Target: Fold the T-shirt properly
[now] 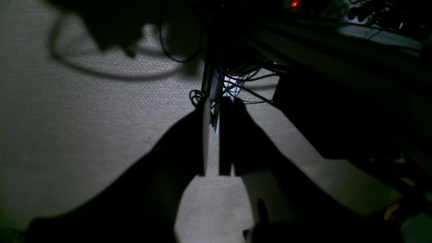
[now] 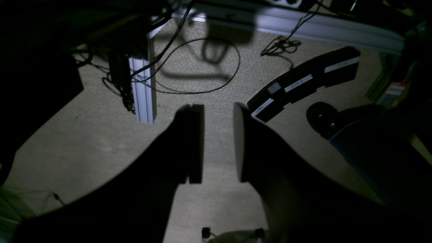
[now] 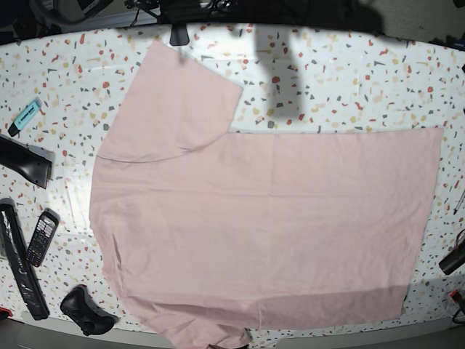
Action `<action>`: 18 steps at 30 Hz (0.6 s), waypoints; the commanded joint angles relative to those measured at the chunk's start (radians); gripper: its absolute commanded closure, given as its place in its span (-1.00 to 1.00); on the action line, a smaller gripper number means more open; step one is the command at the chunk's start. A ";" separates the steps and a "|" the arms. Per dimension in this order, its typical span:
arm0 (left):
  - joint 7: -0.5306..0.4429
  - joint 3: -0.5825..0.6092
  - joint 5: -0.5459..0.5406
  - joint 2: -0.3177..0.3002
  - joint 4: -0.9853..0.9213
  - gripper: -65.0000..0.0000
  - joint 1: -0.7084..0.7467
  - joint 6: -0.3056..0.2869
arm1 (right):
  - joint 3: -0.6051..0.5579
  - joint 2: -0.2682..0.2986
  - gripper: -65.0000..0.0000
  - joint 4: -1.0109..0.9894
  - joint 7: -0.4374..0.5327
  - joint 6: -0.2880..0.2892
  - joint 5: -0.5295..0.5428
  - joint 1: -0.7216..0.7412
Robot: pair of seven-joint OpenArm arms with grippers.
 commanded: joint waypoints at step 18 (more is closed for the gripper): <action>0.000 0.000 -0.005 -0.005 0.117 0.83 0.083 -0.008 | 0.000 0.006 0.54 0.005 0.003 0.005 0.001 -0.005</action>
